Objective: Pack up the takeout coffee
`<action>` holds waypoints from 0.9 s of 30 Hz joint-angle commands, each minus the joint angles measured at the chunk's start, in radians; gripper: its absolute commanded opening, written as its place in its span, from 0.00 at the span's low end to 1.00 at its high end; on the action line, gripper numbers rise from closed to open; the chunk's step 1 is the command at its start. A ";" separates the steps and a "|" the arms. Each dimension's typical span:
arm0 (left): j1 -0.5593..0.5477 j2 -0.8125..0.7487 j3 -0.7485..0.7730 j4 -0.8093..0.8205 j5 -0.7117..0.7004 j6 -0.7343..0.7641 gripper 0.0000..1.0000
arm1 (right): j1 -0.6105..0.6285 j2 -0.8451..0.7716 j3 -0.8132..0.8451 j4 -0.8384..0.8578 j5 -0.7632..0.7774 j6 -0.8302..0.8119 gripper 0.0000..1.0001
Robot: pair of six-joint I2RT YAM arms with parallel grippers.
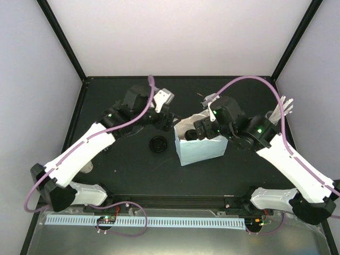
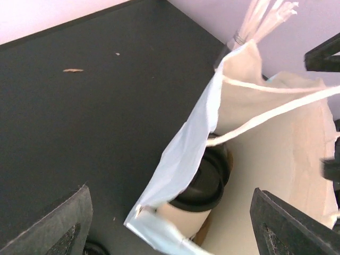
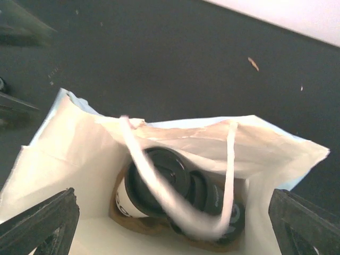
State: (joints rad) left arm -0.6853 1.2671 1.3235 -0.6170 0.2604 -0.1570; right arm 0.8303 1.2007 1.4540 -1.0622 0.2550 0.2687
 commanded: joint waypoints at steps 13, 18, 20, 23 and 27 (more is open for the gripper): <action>-0.083 0.378 0.345 -0.116 0.046 0.238 0.76 | 0.004 -0.128 0.006 0.024 0.132 0.063 0.93; -0.085 0.439 0.403 -0.208 0.064 0.271 0.58 | 0.004 -0.165 -0.006 -0.005 0.130 0.064 0.91; -0.085 0.449 0.418 -0.230 0.041 0.274 0.46 | 0.004 -0.185 -0.025 -0.007 0.118 0.059 0.91; -0.085 0.459 0.444 -0.253 -0.027 0.264 0.15 | 0.004 -0.198 -0.048 -0.018 0.075 0.043 0.91; -0.085 0.431 0.482 -0.263 -0.093 0.247 0.02 | 0.003 -0.183 -0.074 -0.045 0.027 0.042 0.89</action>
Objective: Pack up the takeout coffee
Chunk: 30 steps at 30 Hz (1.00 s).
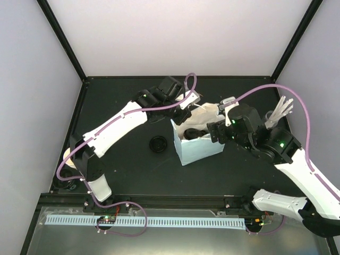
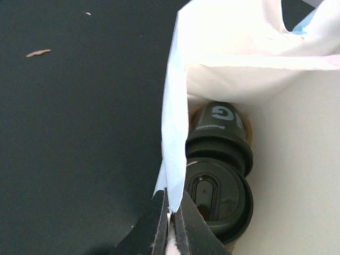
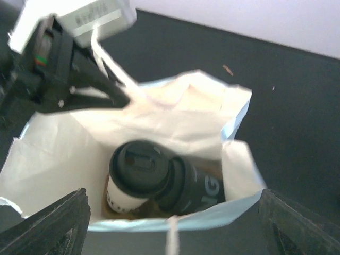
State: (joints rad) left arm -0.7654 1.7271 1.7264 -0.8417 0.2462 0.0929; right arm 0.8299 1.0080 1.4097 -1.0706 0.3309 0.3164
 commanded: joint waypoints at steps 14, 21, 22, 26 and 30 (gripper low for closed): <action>-0.069 -0.312 -0.219 0.172 -0.133 -0.037 0.01 | 0.008 -0.008 -0.317 0.074 -0.190 0.059 0.82; -0.125 -0.440 -0.458 0.335 -0.183 -0.055 0.01 | 0.038 -0.095 -0.502 0.152 -0.221 0.129 0.77; -0.132 -0.472 -0.473 0.349 -0.185 -0.055 0.01 | 0.049 -0.106 -0.520 0.158 -0.223 0.137 0.76; -0.150 -0.502 -0.505 0.365 -0.193 -0.053 0.01 | 0.151 -0.140 -0.535 0.186 -0.175 0.172 0.71; -0.164 -0.514 -0.512 0.349 -0.196 -0.056 0.02 | 0.307 -0.144 -0.527 0.226 -0.050 0.210 0.65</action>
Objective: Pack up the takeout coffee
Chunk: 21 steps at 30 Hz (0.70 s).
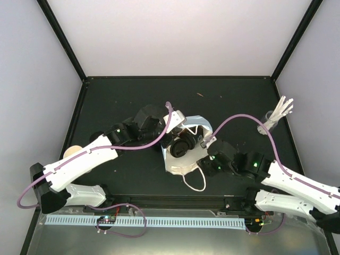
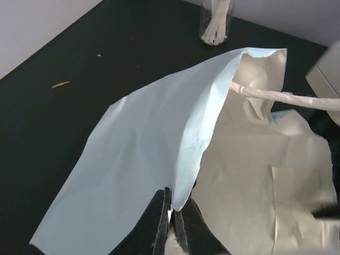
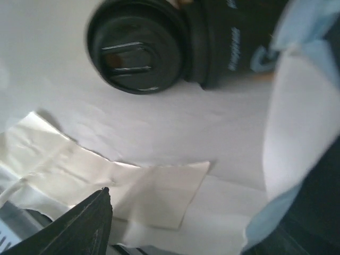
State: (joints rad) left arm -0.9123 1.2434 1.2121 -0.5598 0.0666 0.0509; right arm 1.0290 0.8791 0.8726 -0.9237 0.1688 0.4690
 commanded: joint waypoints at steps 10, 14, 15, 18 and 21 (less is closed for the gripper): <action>-0.050 -0.093 -0.087 0.075 0.022 -0.042 0.02 | 0.374 0.031 0.013 0.216 0.297 -0.005 0.66; -0.058 -0.102 -0.106 0.089 0.022 -0.075 0.02 | 0.429 0.087 0.027 0.249 0.362 -0.023 0.67; -0.060 -0.101 -0.105 0.085 0.010 -0.083 0.01 | 0.433 0.083 0.037 0.246 0.376 -0.021 0.66; -0.063 -0.096 -0.100 0.082 -0.004 -0.092 0.02 | 0.436 0.004 0.039 0.255 0.413 -0.027 0.66; -0.063 -0.091 -0.094 0.090 -0.020 -0.093 0.01 | 0.436 -0.127 0.023 0.230 0.470 -0.023 0.67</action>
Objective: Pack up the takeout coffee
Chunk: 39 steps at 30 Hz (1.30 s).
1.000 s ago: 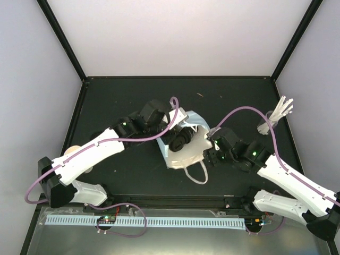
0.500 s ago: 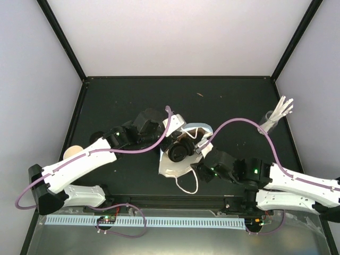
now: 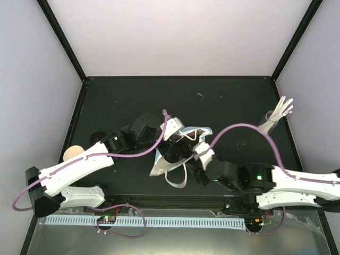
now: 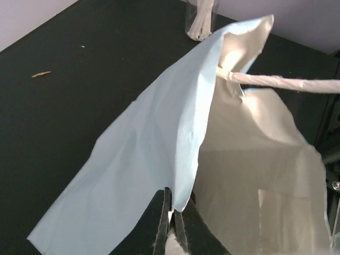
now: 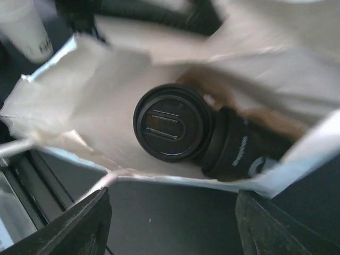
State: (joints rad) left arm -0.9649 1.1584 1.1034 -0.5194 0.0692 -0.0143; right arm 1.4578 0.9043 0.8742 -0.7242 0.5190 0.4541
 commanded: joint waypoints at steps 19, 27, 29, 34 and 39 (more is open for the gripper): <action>-0.012 0.086 0.141 0.042 0.012 -0.046 0.01 | 0.006 -0.088 0.104 0.013 0.063 -0.521 0.74; -0.012 -0.001 0.079 0.046 -0.129 0.035 0.01 | -0.004 0.017 0.100 -0.074 0.069 -0.354 0.41; -0.012 -0.011 0.097 0.044 -0.137 0.090 0.02 | -0.006 0.030 0.084 -0.041 0.031 -0.370 0.29; -0.012 0.012 0.141 -0.039 -0.205 0.161 0.02 | -0.007 0.128 -0.005 0.077 -0.125 -0.508 0.15; -0.011 -0.023 0.073 -0.038 -0.071 0.225 0.02 | 0.016 0.267 -0.036 0.336 -0.301 -0.569 0.01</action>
State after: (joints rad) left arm -0.9710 1.1713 1.1938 -0.5621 -0.0834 0.1265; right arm 1.4521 1.1164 0.8467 -0.6041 0.3855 -0.0296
